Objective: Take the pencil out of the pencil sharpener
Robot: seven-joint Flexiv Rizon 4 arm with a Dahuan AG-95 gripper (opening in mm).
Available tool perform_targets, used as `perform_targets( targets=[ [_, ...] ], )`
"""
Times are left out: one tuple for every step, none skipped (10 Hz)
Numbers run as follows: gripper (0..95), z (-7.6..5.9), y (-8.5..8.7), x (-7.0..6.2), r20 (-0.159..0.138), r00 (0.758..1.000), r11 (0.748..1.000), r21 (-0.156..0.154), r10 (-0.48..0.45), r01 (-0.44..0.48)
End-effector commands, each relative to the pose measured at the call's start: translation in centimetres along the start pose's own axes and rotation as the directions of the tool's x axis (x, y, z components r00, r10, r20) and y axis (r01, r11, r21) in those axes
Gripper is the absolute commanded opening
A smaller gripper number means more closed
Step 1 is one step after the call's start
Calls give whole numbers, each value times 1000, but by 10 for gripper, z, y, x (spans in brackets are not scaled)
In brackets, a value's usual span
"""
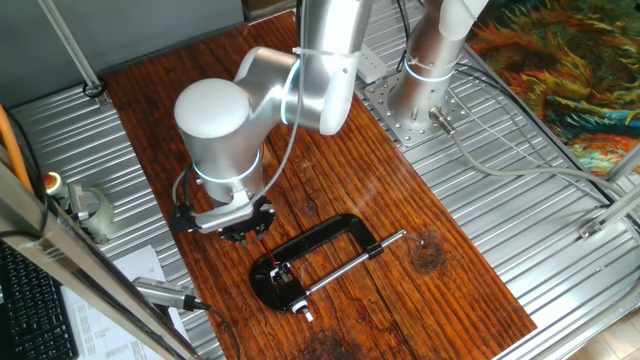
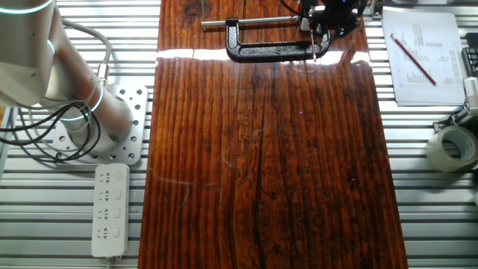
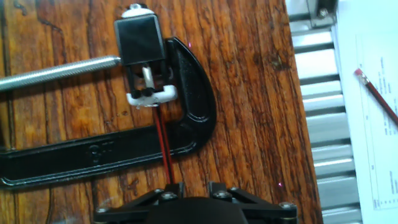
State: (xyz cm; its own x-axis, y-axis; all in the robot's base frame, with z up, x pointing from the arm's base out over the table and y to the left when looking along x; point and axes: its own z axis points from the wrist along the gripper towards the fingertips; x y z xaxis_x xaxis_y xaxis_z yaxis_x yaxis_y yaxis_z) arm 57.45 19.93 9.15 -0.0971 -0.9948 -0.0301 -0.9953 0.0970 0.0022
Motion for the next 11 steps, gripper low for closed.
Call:
perform_targets(
  targets=[
    [190, 4, 9, -4, -5, 1000, 1000, 14, 7, -7],
    [190, 9, 15, -6, -3, 1000, 1000, 18, 18, -18],
    [190, 10, 17, -9, -5, 1000, 1000, 18, 12, -12],
    [190, 11, 19, -11, -11, 1000, 1000, 15, -1, 1],
    [190, 11, 20, -12, -9, 1000, 1000, 14, -2, 3],
    [190, 14, 24, -16, -15, 1000, 1000, 18, -4, 4],
    [190, 15, 26, -19, -16, 1000, 1000, 25, -7, 7],
    [190, 15, 25, -19, -17, 1000, 999, 30, -15, 16],
    [190, 16, 25, -18, -19, 1000, 999, 33, -18, 19],
    [190, 18, 24, -16, -20, 999, 999, 37, -26, 26],
    [190, 19, 22, -14, -16, 999, 999, 36, -28, 29]
  ],
)
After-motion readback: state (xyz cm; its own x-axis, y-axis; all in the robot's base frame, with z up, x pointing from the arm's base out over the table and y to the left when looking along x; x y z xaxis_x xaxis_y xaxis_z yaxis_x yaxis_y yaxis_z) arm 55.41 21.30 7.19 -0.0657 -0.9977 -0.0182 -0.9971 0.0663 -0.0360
